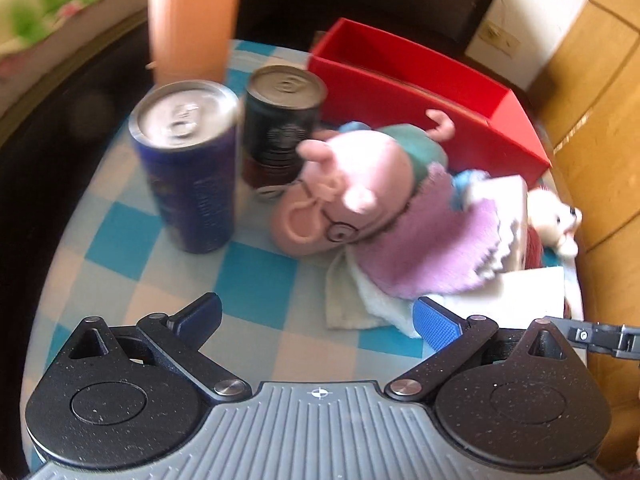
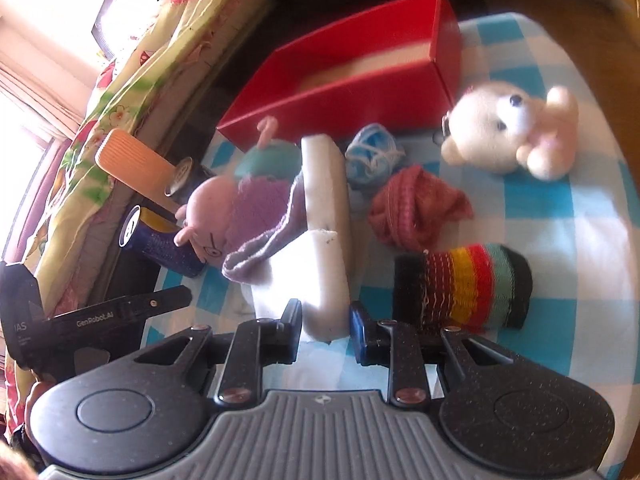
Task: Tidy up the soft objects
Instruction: 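Lower the left gripper onto the lilac towel beside the pink pig plush, then close the left gripper on the lilac towel and lift it, then drop the lilac towel into the red box while the right gripper brings a sponge, then withdraw the left gripper from the red box toward the pig plush, then lower the left gripper onto the pig plush while the right gripper grasps a sponge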
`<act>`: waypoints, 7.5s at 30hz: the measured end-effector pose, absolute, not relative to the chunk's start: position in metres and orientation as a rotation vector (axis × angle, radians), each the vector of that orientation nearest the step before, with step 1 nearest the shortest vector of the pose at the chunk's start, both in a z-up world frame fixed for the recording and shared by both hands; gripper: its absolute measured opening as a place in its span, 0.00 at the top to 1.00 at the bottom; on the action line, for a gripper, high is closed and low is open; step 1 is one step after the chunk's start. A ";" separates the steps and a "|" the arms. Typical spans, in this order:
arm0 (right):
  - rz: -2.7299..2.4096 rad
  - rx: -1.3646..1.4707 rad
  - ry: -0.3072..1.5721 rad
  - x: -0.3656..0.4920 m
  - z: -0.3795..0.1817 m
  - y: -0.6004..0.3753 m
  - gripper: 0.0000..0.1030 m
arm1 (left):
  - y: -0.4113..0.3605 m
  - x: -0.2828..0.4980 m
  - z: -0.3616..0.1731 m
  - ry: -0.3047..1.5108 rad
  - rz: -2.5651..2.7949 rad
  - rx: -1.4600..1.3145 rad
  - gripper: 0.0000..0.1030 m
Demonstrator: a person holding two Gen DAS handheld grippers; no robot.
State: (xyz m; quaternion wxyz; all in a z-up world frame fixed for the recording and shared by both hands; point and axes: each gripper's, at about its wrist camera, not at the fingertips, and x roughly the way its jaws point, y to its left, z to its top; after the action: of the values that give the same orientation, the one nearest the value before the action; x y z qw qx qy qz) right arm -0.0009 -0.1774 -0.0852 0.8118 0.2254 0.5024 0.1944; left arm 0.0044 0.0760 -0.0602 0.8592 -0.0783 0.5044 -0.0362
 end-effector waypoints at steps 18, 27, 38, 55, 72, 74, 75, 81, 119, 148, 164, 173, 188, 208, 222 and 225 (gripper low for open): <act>0.477 0.431 0.995 -0.035 -0.059 -0.192 1.00 | -0.015 0.009 -0.058 0.905 -0.269 0.267 0.05; 0.418 0.512 0.940 -0.040 -0.043 -0.230 1.00 | -0.064 0.022 -0.098 0.944 -0.391 0.418 0.08; 0.430 0.545 0.938 -0.037 -0.040 -0.234 1.00 | -0.029 0.054 -0.090 1.057 -0.330 0.085 0.45; 0.428 0.552 0.930 -0.035 -0.037 -0.228 1.00 | -0.004 0.045 -0.060 1.022 -0.292 -0.054 0.93; 0.457 0.524 0.928 -0.032 -0.036 -0.208 1.00 | 0.032 0.036 -0.032 0.992 -0.356 -0.307 0.92; 0.461 0.538 0.925 -0.030 -0.034 -0.208 1.00 | 0.031 0.035 -0.030 0.985 -0.360 -0.290 0.92; 0.463 0.544 0.922 -0.030 -0.033 -0.208 1.00 | 0.029 0.035 -0.030 0.989 -0.361 -0.278 0.93; 0.459 0.544 0.921 -0.029 -0.033 -0.207 1.00 | 0.011 0.036 -0.051 1.041 -0.299 -0.105 0.93; 0.414 0.520 0.750 -0.019 0.013 -0.199 1.00 | 0.014 0.036 0.021 0.820 -0.325 -0.311 0.93; 0.269 0.320 0.555 0.081 0.054 -0.171 1.00 | 0.001 0.134 0.049 0.661 -0.227 -0.281 0.92; 0.151 0.236 0.528 0.143 0.027 -0.177 1.00 | -0.011 0.197 0.017 0.702 -0.182 -0.201 0.91; 0.088 0.186 0.546 0.165 0.007 -0.172 1.00 | -0.003 0.215 -0.001 0.728 -0.139 -0.168 0.88; 0.068 0.106 0.664 0.176 -0.013 -0.162 0.83 | -0.006 0.208 -0.019 0.835 -0.093 -0.014 0.36; 0.160 0.239 0.786 0.132 0.007 -0.165 0.69 | 0.002 0.136 -0.030 0.998 -0.210 0.103 0.24; 0.212 0.243 0.861 0.095 0.003 -0.151 0.65 | 0.015 0.123 -0.055 1.129 -0.241 0.130 0.18; 0.215 0.243 0.866 0.085 0.001 -0.151 0.63 | 0.015 0.120 -0.061 1.134 -0.245 0.159 0.17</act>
State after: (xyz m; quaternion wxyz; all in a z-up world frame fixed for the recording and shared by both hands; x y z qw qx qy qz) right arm 0.0849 -0.1508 0.0009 0.8950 0.1174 0.4177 0.1035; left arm 0.1199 0.0151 -0.0608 0.8333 0.0752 0.5353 -0.1156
